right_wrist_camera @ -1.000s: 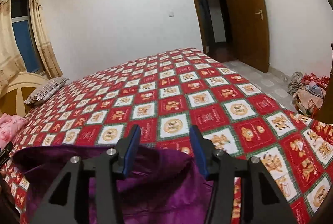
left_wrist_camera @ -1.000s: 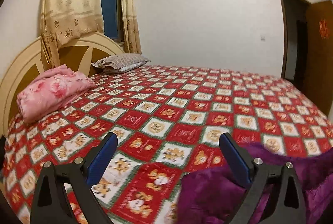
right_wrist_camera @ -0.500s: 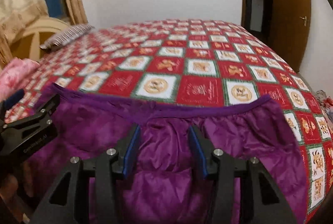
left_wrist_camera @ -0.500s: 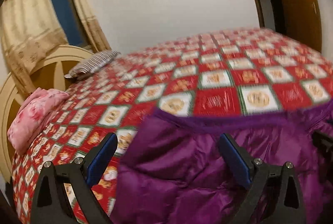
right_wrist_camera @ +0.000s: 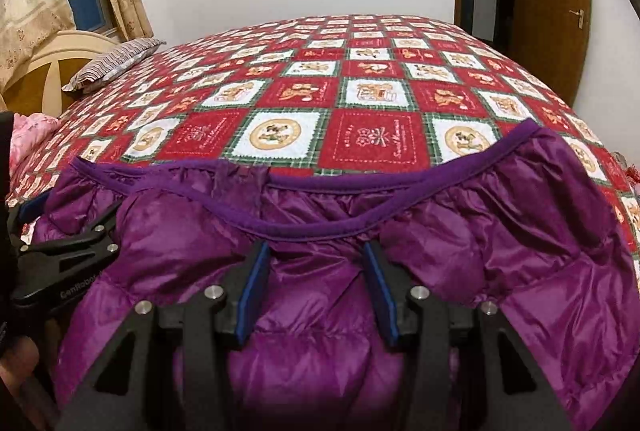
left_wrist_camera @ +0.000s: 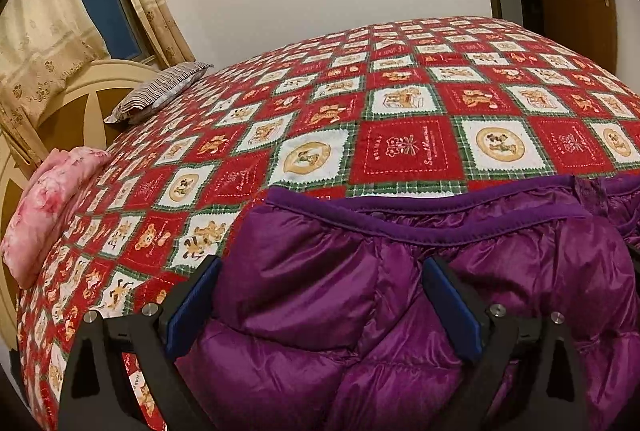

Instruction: Fold large clothes

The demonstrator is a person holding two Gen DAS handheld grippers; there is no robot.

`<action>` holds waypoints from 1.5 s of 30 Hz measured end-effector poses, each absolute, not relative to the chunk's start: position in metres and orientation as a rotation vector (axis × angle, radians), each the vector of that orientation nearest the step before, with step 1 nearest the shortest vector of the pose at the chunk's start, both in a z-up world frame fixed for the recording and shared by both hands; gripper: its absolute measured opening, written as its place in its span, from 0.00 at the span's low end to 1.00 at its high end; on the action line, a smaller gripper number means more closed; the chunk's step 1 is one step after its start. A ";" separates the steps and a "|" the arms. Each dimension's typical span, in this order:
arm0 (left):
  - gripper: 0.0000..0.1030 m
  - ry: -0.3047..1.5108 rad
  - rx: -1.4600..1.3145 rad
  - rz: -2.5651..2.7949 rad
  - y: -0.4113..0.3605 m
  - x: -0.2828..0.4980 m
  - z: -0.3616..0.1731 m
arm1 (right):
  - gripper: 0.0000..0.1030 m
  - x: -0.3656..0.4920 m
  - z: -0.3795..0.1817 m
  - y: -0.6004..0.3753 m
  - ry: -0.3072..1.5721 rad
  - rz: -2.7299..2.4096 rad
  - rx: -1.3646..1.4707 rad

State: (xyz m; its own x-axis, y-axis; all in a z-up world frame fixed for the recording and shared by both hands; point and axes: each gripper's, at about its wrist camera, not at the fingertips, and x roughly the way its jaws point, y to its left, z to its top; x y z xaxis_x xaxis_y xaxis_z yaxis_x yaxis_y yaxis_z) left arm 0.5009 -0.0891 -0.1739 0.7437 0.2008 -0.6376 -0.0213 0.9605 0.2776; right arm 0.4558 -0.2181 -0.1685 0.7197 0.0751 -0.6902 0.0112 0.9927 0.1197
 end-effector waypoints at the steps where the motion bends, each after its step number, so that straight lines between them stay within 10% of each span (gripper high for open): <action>1: 0.97 0.726 0.263 0.124 -0.089 0.502 -0.174 | 0.51 0.456 -0.169 -0.219 0.767 0.035 0.121; 45: 0.99 0.724 0.220 0.133 -0.080 0.465 -0.142 | 0.51 0.448 -0.162 -0.214 0.816 -0.015 0.083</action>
State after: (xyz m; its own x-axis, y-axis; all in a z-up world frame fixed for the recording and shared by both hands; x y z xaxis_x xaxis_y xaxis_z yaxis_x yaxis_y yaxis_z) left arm 0.4650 -0.0802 -0.1417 0.7424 0.1963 -0.6405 -0.0447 0.9685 0.2451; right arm 0.4480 -0.2136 -0.1623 0.6853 0.0186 -0.7281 0.0451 0.9967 0.0679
